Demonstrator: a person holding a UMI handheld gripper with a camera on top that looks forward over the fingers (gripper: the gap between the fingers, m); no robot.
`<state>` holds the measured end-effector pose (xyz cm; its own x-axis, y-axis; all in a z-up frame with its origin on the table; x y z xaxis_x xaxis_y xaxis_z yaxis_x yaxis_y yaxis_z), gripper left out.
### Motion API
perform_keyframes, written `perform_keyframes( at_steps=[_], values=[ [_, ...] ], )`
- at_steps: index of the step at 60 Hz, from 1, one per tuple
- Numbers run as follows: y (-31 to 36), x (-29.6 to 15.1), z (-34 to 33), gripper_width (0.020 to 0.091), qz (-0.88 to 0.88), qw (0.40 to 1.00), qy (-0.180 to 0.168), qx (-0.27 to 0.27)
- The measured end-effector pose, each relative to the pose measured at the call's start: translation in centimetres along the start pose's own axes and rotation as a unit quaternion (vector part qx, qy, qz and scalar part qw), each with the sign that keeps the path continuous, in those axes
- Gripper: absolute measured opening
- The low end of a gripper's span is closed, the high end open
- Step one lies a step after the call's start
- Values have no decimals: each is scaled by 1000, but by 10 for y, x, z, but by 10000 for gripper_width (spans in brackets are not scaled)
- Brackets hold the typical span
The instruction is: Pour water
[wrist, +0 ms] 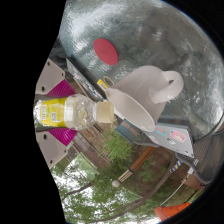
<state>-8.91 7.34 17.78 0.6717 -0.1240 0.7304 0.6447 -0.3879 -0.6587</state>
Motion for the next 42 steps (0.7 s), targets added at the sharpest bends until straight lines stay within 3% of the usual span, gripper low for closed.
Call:
perform_keyframes(
  at_steps=[14, 21, 25, 29, 35, 42],
  values=[
    [2, -9, -8, 369, -38, 999, -9, -19],
    [6, -16, 3, 369, 102, 995, 6, -22],
    [-5, 8, 3, 369, 242, 970, -5, -30],
    [-14, 23, 3, 370, 403, 915, -5, -20],
    [-8, 9, -5, 372, 652, 755, -63, -44],
    [16, 13, -1, 373, 778, 617, -78, -84]
  ],
)
Point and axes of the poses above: the point between the fingertips, and its own axes, seen from behind it with the camera up: y to the left, x down, z forward, the way the camera looks, the point moved 6 cm from there along -z, backward, against the way the camera looks, and after that the axes turned 5 degrees about -z, right-handed, at the moved point
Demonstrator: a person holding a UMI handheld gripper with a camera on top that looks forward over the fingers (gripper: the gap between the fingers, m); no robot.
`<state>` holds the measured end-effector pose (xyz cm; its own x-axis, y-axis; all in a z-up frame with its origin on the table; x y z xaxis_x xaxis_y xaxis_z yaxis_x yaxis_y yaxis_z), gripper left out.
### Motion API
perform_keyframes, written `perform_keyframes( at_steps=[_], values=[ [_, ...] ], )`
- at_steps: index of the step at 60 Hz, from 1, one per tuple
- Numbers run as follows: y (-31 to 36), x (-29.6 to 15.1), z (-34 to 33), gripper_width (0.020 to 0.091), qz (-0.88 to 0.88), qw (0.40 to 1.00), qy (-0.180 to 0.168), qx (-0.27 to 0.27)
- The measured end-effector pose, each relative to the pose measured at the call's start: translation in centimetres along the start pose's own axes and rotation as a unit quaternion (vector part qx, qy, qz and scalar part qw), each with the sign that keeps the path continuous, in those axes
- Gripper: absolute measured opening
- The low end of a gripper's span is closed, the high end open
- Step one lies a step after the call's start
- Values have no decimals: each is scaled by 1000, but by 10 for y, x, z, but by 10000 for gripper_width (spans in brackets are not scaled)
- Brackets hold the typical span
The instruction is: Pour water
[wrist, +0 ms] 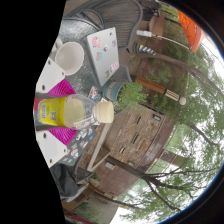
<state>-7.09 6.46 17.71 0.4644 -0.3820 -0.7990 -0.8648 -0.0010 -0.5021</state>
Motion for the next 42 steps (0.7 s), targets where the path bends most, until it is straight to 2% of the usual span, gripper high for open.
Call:
perform_keyframes(
  at_steps=[5, 20, 22, 25, 31, 37, 40, 42],
  values=[
    [18, 35, 13, 372, 97, 995, -25, -17],
    [22, 89, 44, 372, 243, 967, -24, -66],
    [19, 86, 43, 373, 246, 966, -49, -66],
    [21, 89, 44, 374, 231, 968, -65, -69],
    [23, 91, 44, 380, 217, 971, -74, -71],
    [22, 90, 43, 485, 220, 971, -65, -72],
    [25, 96, 44, 557, 233, 968, -30, -84],
    [29, 104, 43, 664, 246, 965, 9, -93]
  ],
)
Point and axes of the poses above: the point between the fingertips, and its own axes, seen from behind it with the camera up: y to the left, x down, z forward, the way the camera looks, the point moved 6 cm from there along -z, backward, against the way the camera looks, and after that the axes turned 5 degrees about -z, right-handed, at the moved point
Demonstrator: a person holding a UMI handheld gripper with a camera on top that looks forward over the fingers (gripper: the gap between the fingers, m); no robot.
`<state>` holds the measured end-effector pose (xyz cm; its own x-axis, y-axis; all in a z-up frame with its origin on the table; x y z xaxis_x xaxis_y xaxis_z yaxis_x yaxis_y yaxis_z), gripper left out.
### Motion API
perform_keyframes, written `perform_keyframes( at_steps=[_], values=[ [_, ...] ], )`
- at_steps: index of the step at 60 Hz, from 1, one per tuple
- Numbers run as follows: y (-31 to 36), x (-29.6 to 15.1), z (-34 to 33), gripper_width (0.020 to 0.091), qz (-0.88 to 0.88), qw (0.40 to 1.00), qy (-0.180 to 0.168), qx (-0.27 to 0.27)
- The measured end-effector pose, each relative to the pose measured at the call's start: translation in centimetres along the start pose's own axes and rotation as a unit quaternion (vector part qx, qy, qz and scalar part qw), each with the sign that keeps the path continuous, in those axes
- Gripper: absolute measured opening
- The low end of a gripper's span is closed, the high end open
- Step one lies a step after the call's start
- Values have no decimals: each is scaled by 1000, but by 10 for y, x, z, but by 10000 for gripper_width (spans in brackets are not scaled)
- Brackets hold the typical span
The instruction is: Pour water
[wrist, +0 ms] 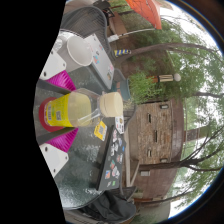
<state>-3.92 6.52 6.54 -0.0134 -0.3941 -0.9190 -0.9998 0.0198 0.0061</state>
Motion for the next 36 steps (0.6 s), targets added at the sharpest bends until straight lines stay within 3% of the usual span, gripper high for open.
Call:
perform_keyframes(
  at_steps=[3, 5, 20, 36],
  values=[
    [2, 12, -4, 811, 22, 999, 37, -8],
    [3, 12, -9, 845, 30, 999, 44, -9],
    [23, -4, -91, 830, 15, 996, 64, 55],
    [126, -70, -232, 828, 7, 991, 57, 121]
  ],
)
Point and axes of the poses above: the point between the fingertips, and its own axes, seen from behind it with the camera up: y to the left, x down, z forward, the way the camera looks, the point moved 6 cm from there along -z, backward, against the way the camera looks, and after that the axes turned 5 degrees about -z, right-handed, at the moved point
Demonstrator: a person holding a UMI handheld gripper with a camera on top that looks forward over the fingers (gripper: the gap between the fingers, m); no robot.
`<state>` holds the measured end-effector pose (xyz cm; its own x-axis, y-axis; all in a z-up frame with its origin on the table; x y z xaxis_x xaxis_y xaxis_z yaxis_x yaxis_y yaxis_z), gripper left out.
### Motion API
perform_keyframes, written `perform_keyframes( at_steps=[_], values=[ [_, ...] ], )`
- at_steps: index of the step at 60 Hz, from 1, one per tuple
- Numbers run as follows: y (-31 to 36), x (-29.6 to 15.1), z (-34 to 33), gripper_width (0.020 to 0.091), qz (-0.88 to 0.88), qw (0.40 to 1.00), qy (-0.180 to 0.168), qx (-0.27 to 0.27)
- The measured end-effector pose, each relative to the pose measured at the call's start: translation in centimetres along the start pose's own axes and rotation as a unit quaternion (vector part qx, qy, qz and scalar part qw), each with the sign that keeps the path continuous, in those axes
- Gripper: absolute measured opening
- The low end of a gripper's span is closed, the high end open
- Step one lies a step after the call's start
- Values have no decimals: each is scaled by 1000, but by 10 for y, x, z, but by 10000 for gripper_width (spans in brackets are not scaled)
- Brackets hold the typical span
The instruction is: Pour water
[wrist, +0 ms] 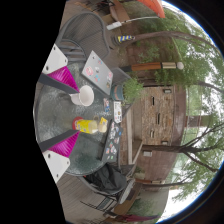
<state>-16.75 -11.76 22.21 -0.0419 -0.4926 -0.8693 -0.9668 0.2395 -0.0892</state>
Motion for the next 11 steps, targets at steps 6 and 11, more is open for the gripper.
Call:
perform_keyframes(
  at_steps=[6, 11],
  values=[
    [23, -20, -56, 828, 11, 1000, -15, 10],
    [37, -29, -88, 818, 24, 1000, -12, 9]
  ],
)
Point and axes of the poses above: the point between the fingertips, and its own axes, seen from behind it with the camera up: y to the left, x down, z forward, the way the camera looks, the point moved 6 cm from there along -z, backward, against the way the camera looks, and after that the axes turned 5 degrees about -z, right-handed, at the moved point
